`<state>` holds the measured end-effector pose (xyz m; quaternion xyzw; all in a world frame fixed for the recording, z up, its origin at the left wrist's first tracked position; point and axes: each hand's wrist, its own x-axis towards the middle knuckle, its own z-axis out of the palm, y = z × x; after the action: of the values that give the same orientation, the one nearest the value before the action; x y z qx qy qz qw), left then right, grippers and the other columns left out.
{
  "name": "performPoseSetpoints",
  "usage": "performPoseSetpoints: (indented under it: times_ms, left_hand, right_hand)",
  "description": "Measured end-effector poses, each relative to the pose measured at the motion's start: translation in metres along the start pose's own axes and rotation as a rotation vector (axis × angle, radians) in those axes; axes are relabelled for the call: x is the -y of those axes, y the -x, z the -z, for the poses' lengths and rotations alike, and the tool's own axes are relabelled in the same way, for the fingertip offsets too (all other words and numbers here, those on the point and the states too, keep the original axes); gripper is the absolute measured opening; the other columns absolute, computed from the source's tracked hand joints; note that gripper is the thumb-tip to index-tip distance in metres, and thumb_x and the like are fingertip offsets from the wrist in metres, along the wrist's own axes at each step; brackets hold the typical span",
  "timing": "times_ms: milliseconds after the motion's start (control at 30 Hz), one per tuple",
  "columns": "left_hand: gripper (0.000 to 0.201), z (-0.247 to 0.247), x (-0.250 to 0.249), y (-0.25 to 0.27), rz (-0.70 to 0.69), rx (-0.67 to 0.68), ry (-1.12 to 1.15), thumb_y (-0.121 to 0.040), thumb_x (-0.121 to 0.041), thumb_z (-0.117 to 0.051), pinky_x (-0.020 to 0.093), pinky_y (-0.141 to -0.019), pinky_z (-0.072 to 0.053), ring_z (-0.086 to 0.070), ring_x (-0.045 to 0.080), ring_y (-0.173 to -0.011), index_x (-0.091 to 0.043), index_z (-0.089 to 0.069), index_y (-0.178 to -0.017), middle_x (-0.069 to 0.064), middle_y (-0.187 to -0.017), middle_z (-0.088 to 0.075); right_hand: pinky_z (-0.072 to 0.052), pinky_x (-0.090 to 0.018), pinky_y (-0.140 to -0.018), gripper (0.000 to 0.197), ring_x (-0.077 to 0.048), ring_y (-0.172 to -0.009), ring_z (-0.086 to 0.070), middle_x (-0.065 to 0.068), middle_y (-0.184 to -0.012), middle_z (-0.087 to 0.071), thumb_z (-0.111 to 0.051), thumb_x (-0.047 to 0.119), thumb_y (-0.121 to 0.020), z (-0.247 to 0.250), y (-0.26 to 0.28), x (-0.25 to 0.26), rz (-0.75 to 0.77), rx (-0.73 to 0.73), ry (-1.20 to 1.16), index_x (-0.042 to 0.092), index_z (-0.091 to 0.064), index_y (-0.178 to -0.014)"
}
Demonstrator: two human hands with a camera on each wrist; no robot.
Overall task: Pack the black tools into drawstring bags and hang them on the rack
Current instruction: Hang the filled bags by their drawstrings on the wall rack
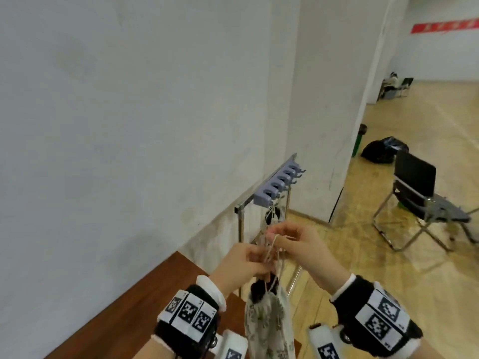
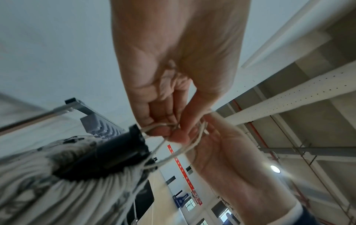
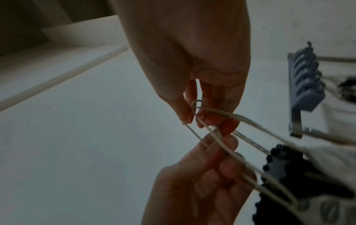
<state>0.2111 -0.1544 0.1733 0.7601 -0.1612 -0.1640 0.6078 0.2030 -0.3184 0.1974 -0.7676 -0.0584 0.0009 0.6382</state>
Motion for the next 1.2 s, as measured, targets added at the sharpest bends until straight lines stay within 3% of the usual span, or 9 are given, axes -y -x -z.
performPoseSetpoints:
  times_ms: [133, 233, 333, 433, 533, 767, 900, 1067, 1200]
  left_hand:
    - [0.018, -0.054, -0.016, -0.067, 0.043, 0.053, 0.088, -0.085, 0.005, -0.056, 0.026, -0.063, -0.047, -0.057, 0.014, -0.059, -0.001, -0.072, -0.089, 0.008, -0.080, -0.071]
    - [0.012, -0.093, -0.025, -0.112, 0.080, 0.065, 0.180, -0.079, -0.014, -0.065, 0.027, -0.056, -0.036, -0.049, 0.012, -0.052, -0.005, -0.072, -0.077, 0.005, -0.066, -0.064]
    - [0.010, -0.129, -0.034, -0.148, 0.058, 0.091, 0.047, -0.086, -0.012, -0.068, 0.018, -0.061, -0.043, -0.056, 0.006, -0.058, -0.004, -0.067, -0.091, -0.007, -0.062, -0.063]
    - [0.017, -0.154, -0.032, -0.185, 0.058, 0.112, -0.011, -0.078, -0.008, -0.075, 0.026, -0.077, -0.047, -0.062, 0.016, -0.078, -0.006, -0.067, -0.093, 0.005, -0.081, -0.068]
    - [0.013, -0.168, -0.026, -0.225, 0.085, 0.094, -0.019, -0.077, -0.001, -0.072, 0.025, -0.063, -0.040, -0.053, 0.019, -0.068, -0.008, -0.065, -0.085, 0.008, -0.077, -0.064]
    - [0.028, -0.162, -0.016, -0.334, 0.252, 0.065, 0.185, -0.078, 0.018, -0.056, 0.018, -0.049, -0.043, -0.051, 0.010, -0.047, -0.006, -0.048, -0.064, 0.002, -0.053, -0.053]
    - [0.014, -0.136, -0.007, -0.403, 0.222, 0.120, 0.213, -0.084, 0.014, -0.053, 0.023, -0.062, -0.053, -0.063, 0.016, -0.060, 0.001, -0.056, -0.082, 0.010, -0.066, -0.061]
    - [0.018, -0.103, -0.010, -0.471, 0.227, 0.123, 0.210, -0.086, 0.015, -0.050, 0.024, -0.053, -0.050, -0.059, 0.018, -0.052, -0.003, -0.051, -0.081, 0.013, -0.065, -0.055]
    - [0.016, -0.078, 0.008, -0.507, 0.217, 0.043, 0.065, -0.085, 0.012, -0.053, 0.024, -0.059, -0.050, -0.057, 0.017, -0.059, -0.002, -0.058, -0.078, 0.013, -0.069, -0.058]
  right_hand:
    - [-0.054, -0.040, -0.066, 0.010, -0.018, -0.058, -0.058, -0.004, -0.064, -0.064, -0.069, 0.021, -0.088, 0.080, -0.028, -0.022, -0.040, -0.006, 0.012, 0.013, -0.074, -0.083]
    - [-0.046, -0.026, -0.052, 0.013, -0.011, -0.048, -0.049, 0.003, -0.052, -0.056, -0.061, 0.012, -0.092, 0.133, -0.049, -0.035, -0.063, 0.001, 0.048, 0.009, -0.072, -0.086]
    - [-0.051, -0.026, -0.057, 0.016, -0.013, -0.052, -0.050, -0.004, -0.059, -0.056, -0.058, 0.008, -0.092, 0.180, -0.072, -0.051, -0.102, 0.000, 0.040, -0.001, -0.071, -0.095]
    - [-0.050, -0.027, -0.057, 0.015, -0.016, -0.056, -0.051, -0.019, -0.072, -0.059, -0.061, 0.008, -0.090, 0.211, -0.092, -0.068, -0.141, 0.027, 0.050, 0.000, -0.072, -0.095]
    - [-0.052, -0.031, -0.064, 0.013, -0.020, -0.062, -0.054, -0.027, -0.093, -0.069, -0.064, 0.012, -0.088, 0.238, -0.118, -0.086, -0.143, 0.012, 0.061, 0.003, -0.072, -0.088]
    - [-0.048, -0.026, -0.063, 0.013, -0.014, -0.068, -0.054, 0.003, -0.070, -0.064, -0.062, 0.014, -0.092, 0.300, -0.202, -0.125, -0.183, 0.022, 0.089, 0.009, -0.073, -0.096]
    - [-0.043, -0.024, -0.064, 0.018, -0.010, -0.078, -0.055, 0.001, -0.087, -0.064, -0.056, 0.018, -0.093, 0.319, -0.266, -0.150, -0.190, 0.259, 0.204, 0.012, -0.071, -0.101]
    - [-0.041, -0.026, -0.069, 0.012, -0.007, -0.072, -0.056, 0.006, -0.080, -0.066, -0.059, 0.015, -0.078, 0.320, -0.339, -0.154, -0.224, 0.346, 0.183, 0.016, -0.071, -0.077]
    - [-0.049, -0.036, -0.076, 0.009, -0.024, -0.079, -0.060, -0.011, -0.084, -0.063, -0.061, 0.001, -0.082, 0.320, -0.397, -0.178, -0.219, 0.478, 0.204, -0.001, -0.069, -0.080]
